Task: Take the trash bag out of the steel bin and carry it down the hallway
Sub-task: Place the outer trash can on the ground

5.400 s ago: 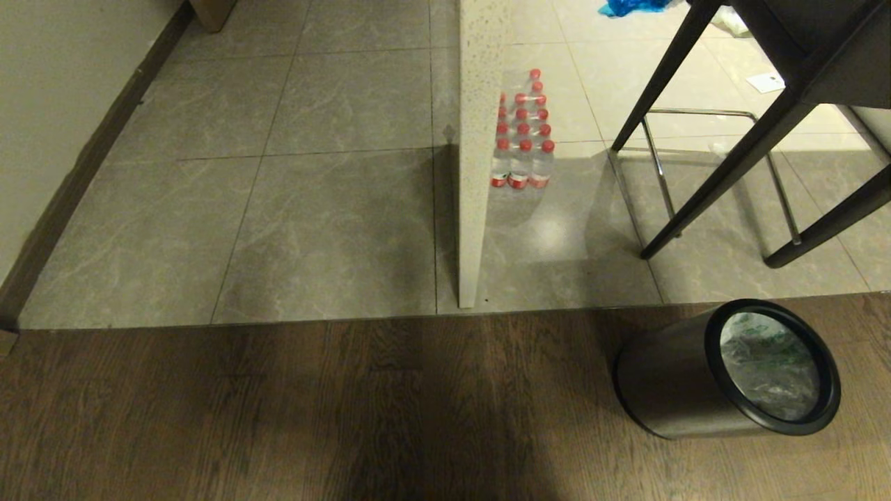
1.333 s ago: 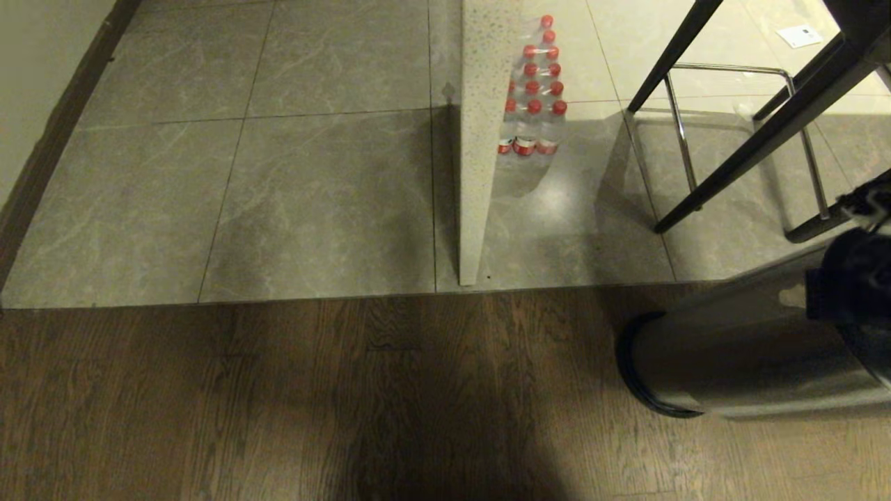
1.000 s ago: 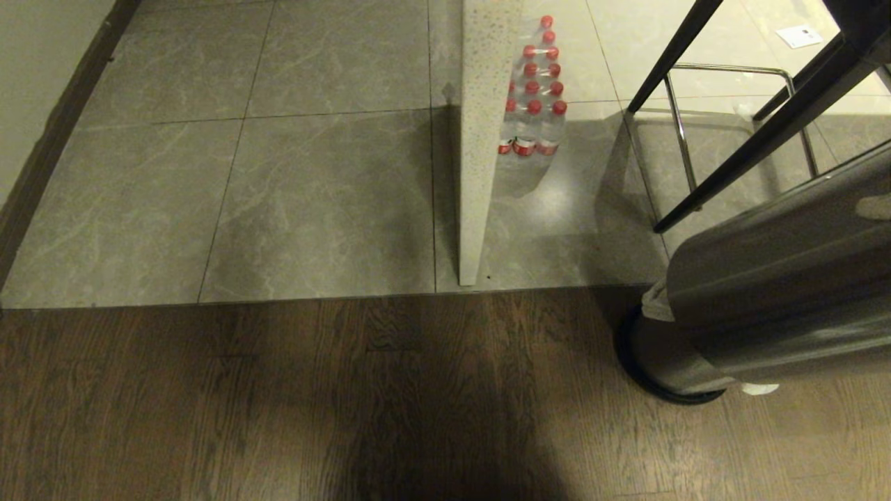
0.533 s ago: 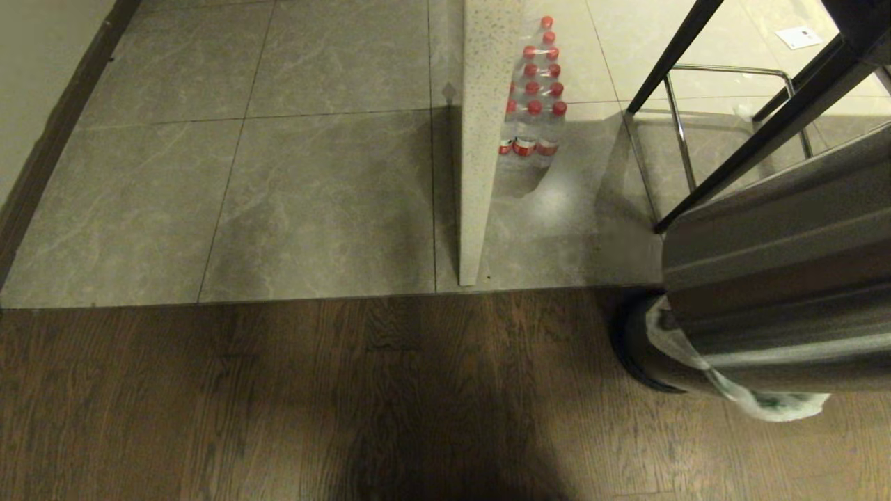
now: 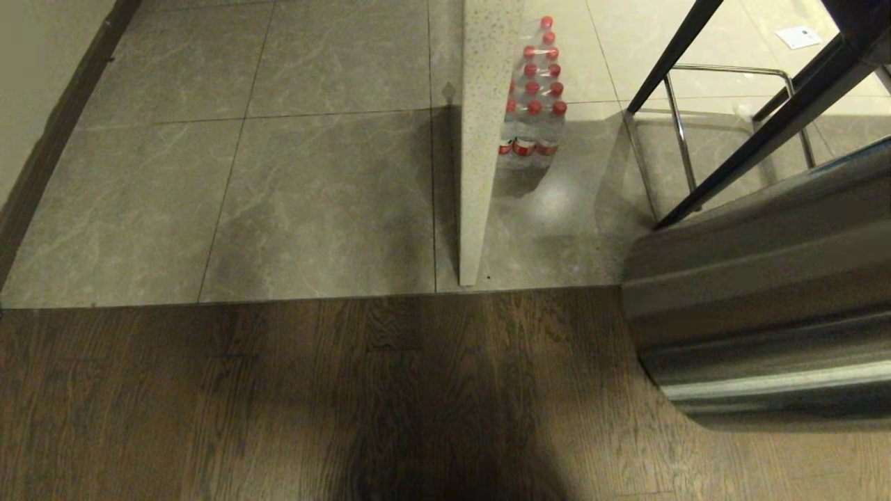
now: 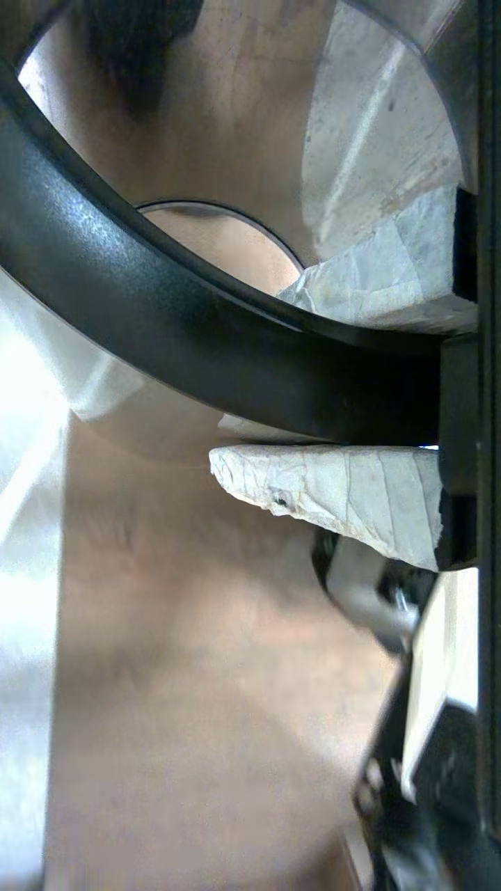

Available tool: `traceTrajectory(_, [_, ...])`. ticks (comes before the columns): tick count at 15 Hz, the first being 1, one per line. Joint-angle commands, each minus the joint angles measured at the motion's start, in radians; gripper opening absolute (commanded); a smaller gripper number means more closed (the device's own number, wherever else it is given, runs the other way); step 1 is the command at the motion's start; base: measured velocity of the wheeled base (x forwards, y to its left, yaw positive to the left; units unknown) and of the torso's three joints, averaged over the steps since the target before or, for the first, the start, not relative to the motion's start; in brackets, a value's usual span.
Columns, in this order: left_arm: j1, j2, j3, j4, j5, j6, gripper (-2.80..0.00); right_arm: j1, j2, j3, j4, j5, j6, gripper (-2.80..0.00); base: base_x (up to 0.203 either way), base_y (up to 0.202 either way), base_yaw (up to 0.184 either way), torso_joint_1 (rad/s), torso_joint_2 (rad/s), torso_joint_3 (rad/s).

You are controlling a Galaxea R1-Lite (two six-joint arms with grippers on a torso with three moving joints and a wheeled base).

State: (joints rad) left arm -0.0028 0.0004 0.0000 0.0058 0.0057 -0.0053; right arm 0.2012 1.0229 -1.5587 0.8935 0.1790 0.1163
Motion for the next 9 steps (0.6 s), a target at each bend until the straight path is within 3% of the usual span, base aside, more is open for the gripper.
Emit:
traceTrajectory(1, [0.0, -0.002, 0.001, 0.0, 0.0, 0.0, -2.8, 0.009, 0.056, 0.035, -0.033, 0.014, 0.023, -2.8, 0.0, 0.0, 0.0, 0.0, 0.0, 0.0])
traceTrajectory(4, [0.0, -0.002, 0.002, 0.0, 0.0, -0.001, -2.8, 0.019, 0.175, 0.103, -0.211, 0.021, 0.047, -2.8, 0.0, 0.0, 0.0, 0.0, 0.0, 0.0])
traceTrajectory(6, [0.0, -0.002, 0.001, 0.0, 0.0, 0.0, -2.8, 0.021, 0.294, 0.172, -0.409, 0.015, 0.031, -2.8, 0.0, 0.0, 0.0, 0.0, 0.0, 0.0])
traceTrajectory(9, [0.0, -0.002, 0.002, 0.0, 0.0, 0.001, -2.8, 0.025, 0.512, 0.221, -0.646, -0.046, -0.002, -2.8, 0.0, 0.0, 0.0, 0.0, 0.0, 0.0])
